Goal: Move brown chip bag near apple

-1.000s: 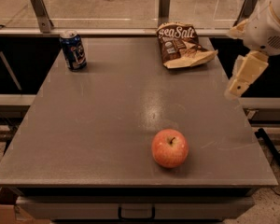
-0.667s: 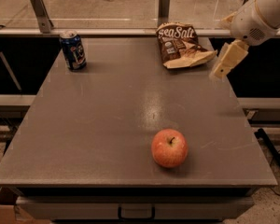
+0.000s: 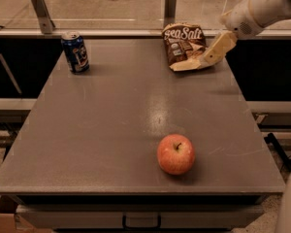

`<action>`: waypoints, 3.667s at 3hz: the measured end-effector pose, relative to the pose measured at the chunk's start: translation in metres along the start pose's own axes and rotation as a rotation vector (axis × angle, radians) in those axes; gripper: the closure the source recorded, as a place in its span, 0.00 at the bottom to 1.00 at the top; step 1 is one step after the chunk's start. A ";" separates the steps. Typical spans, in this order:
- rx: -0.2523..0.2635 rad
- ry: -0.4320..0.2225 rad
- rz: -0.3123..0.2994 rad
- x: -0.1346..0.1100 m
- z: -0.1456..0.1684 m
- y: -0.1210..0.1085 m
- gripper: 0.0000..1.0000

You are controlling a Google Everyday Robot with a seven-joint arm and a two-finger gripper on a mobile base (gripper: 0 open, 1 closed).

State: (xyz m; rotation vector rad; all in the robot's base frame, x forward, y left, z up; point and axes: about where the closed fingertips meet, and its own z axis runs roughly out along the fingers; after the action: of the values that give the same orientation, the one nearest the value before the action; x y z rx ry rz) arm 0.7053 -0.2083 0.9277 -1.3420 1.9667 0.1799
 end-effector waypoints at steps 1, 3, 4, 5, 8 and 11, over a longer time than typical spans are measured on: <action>-0.016 -0.020 0.113 0.011 0.035 -0.016 0.00; -0.065 0.004 0.258 0.031 0.094 -0.024 0.17; -0.081 0.023 0.276 0.037 0.106 -0.024 0.41; -0.082 0.021 0.275 0.036 0.105 -0.024 0.64; -0.082 0.020 0.275 0.033 0.101 -0.025 1.00; -0.118 0.019 0.194 -0.063 0.072 0.011 1.00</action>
Offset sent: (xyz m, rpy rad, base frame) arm 0.0821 0.0059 -0.0782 0.1941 0.1938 -0.1949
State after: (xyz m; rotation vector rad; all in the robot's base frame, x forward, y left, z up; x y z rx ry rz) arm 0.7430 -0.1206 0.9129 -1.2276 2.1307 0.3814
